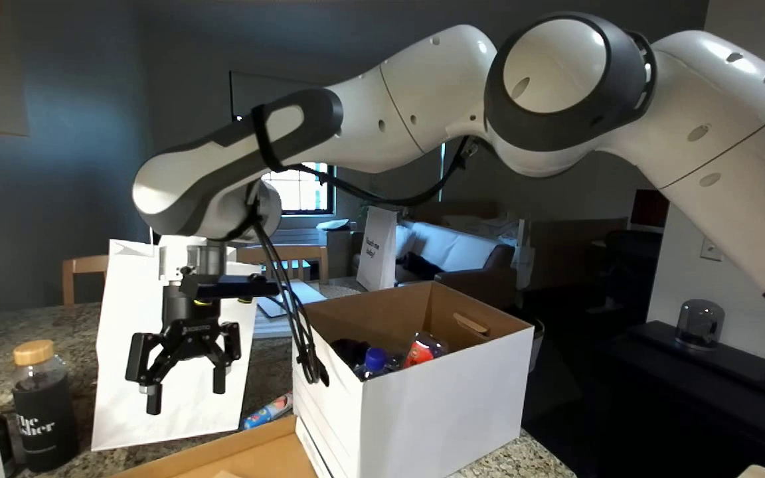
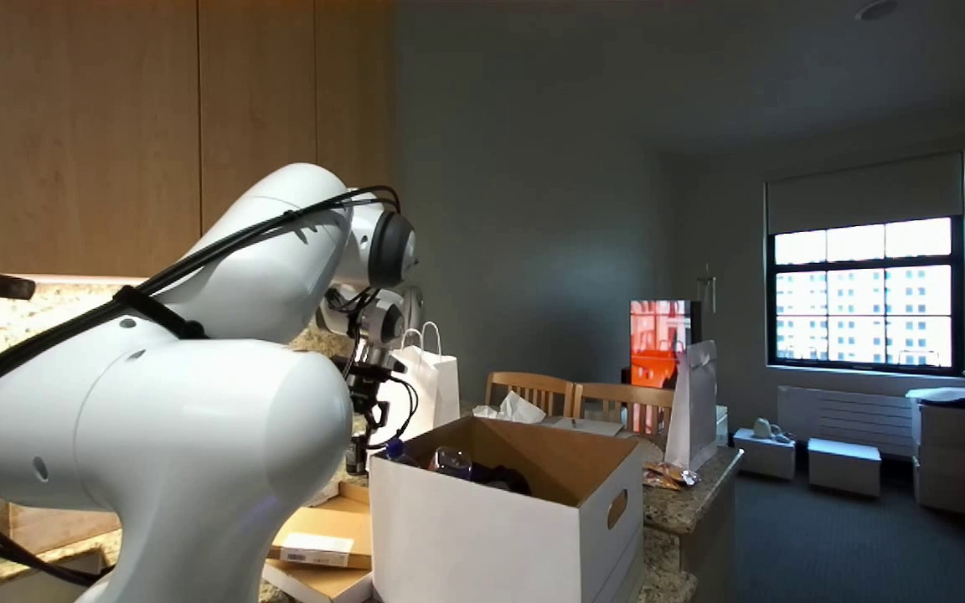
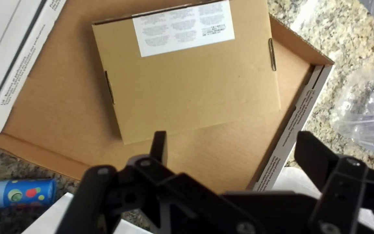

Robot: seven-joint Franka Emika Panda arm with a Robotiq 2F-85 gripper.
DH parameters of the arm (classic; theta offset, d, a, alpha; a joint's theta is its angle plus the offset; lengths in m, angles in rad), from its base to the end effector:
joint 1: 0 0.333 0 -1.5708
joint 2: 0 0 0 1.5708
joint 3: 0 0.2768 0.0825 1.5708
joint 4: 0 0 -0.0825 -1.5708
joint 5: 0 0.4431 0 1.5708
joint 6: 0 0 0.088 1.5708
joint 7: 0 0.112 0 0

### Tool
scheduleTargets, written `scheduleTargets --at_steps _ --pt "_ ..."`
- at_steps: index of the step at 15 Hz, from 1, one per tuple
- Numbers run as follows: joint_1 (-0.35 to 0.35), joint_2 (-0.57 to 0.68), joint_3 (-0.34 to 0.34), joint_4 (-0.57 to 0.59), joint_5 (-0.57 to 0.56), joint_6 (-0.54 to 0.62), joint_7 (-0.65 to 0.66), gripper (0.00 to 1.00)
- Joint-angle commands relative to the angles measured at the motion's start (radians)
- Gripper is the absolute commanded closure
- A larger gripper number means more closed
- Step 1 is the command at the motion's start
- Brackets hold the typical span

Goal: Remove smaller box and three bottles from the bigger box and you put them on the table

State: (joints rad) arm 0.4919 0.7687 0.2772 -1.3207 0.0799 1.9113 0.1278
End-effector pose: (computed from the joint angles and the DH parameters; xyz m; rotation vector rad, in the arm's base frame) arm 0.5561 0.4992 0.2188 -2.8307 -0.7962 0.3756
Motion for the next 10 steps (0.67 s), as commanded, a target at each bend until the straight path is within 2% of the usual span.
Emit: scheduleTargets --at_steps 1,6,10 --pt "-0.055 -0.136 0.002 -0.167 0.037 0.027 0.015 0.0" --pt "-0.117 -0.276 0.025 -0.247 0.048 -0.015 -0.105 0.0" --pt "-0.105 -0.399 -0.005 -0.326 0.022 -0.009 -0.013 0.0"
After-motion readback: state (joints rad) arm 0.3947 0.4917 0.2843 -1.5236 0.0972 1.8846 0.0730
